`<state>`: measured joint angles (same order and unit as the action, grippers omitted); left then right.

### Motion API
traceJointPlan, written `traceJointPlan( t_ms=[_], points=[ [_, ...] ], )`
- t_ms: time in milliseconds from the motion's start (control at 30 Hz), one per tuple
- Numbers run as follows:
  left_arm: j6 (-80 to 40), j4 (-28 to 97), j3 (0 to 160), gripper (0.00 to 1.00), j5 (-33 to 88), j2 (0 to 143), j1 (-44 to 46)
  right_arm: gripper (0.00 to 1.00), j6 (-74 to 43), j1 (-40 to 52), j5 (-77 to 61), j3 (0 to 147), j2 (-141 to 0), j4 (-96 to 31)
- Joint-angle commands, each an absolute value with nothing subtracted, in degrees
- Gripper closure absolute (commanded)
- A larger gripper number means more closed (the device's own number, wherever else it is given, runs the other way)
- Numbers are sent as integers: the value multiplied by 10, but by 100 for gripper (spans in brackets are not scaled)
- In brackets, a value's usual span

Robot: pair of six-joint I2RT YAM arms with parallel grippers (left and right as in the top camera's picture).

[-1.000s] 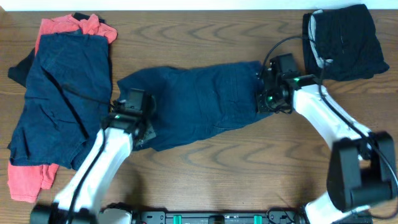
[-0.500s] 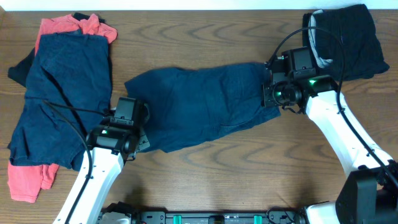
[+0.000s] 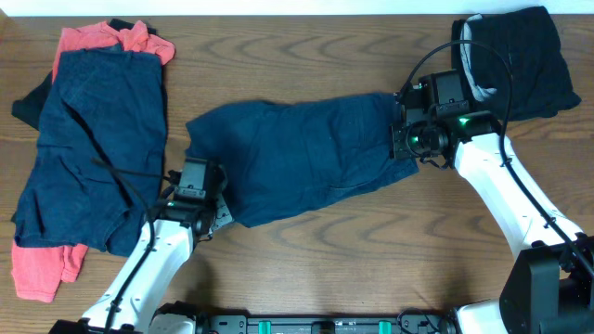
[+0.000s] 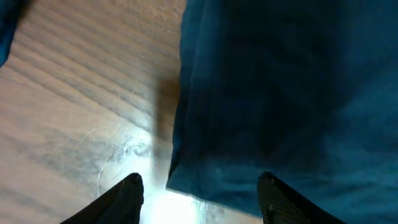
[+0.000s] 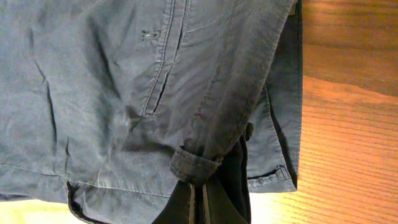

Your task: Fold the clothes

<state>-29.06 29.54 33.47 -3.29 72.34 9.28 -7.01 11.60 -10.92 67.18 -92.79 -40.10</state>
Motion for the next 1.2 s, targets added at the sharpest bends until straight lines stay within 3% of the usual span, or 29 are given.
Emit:
traceJointPlan(
  t_ms=[0,267,567,867,1167],
  points=[
    [-285,280,320,39,-22,727,60,99,-66,112,-107,677,-931,-401],
    [-281,266,319,39,28,774,38,99,-66,112,-107,677,-931,-399],
    [-284,265,319,94,37,797,38,99,-66,112,-105,677,-931,-399],
    [-283,312,365,94,37,754,38,99,-67,110,-105,678,-928,-395],
    [-276,390,483,94,4,618,38,99,-77,70,-105,702,-839,-462]
  ],
)
